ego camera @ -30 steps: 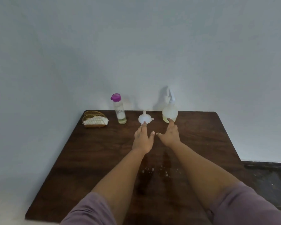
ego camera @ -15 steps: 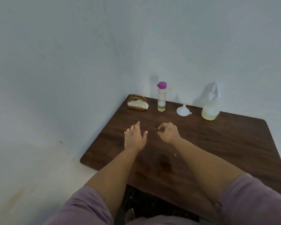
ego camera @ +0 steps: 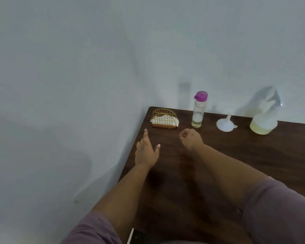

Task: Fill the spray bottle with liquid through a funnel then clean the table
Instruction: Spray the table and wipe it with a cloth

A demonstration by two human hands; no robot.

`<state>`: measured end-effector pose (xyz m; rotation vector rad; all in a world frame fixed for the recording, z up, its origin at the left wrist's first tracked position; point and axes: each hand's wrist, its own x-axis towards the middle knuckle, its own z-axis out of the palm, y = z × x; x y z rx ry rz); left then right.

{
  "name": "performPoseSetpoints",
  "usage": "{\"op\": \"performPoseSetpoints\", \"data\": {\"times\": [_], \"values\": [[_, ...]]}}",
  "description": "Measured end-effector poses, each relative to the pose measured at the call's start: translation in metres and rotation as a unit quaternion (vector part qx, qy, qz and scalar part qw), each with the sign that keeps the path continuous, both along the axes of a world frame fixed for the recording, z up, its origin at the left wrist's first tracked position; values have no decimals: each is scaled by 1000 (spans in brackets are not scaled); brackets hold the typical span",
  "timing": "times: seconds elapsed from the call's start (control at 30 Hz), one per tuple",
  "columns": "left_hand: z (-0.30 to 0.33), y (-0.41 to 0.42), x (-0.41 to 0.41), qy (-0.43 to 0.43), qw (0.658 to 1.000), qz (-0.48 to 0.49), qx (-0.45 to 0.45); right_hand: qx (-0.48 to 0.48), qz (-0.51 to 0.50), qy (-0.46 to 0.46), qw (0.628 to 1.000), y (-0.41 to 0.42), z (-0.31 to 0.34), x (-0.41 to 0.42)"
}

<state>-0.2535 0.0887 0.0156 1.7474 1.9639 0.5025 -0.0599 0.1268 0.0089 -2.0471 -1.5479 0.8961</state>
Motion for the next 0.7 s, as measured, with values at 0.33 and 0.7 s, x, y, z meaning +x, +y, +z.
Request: {"op": "performPoseSetpoints", "data": {"times": [0.33,0.7], "values": [[-25,101,-21,-17,998,-46,-29,26,-68,0,997,99,-29,0],[-63,149,-3,-20,997,-74,-29,-18,102,-140,985,159,-72,5]]}}
